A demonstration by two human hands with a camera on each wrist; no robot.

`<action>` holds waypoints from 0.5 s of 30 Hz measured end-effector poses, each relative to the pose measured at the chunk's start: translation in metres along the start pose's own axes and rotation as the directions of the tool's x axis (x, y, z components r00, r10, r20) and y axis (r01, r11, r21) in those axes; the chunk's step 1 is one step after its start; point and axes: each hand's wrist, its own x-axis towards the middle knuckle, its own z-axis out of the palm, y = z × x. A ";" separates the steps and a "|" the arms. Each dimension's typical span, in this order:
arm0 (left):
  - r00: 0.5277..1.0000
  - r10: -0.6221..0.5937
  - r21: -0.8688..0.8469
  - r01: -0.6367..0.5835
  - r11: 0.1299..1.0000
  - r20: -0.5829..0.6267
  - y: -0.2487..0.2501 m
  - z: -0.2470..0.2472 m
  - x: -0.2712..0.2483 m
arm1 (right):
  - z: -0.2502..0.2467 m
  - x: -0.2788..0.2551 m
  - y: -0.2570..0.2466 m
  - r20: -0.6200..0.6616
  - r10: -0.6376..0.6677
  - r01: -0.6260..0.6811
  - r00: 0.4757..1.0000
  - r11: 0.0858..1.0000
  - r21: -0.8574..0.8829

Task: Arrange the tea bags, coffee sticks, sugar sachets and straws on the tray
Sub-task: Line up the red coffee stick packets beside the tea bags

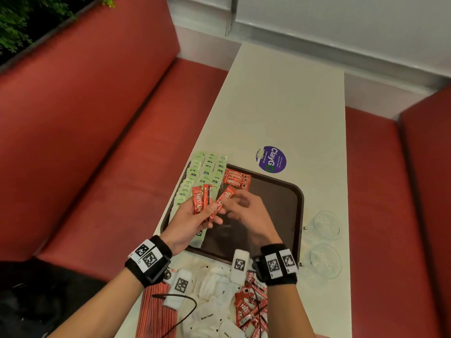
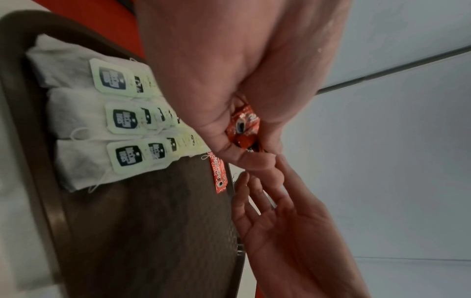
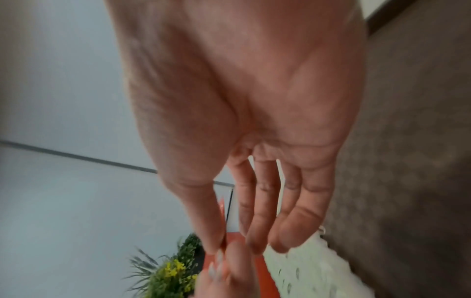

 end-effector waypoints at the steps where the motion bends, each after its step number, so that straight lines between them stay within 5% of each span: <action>1: 1.000 0.002 -0.006 -0.002 1.000 0.000 -0.001 0.002 0.000 | 0.004 -0.006 0.002 0.017 -0.017 0.017 1.000 0.999 0.030; 7: 0.999 -0.045 0.024 0.045 0.999 -0.030 -0.005 0.000 -0.001 | 0.007 -0.025 -0.003 -0.058 -0.117 0.125 0.991 0.981 0.147; 12: 0.999 0.015 0.025 -0.014 1.000 -0.042 0.003 -0.003 0.005 | 0.002 -0.030 -0.014 0.055 -0.168 0.175 0.984 0.974 -0.145; 15: 0.997 0.061 0.065 -0.058 0.996 -0.047 0.008 0.000 0.007 | 0.001 -0.031 -0.015 0.014 -0.188 0.188 0.982 0.968 -0.165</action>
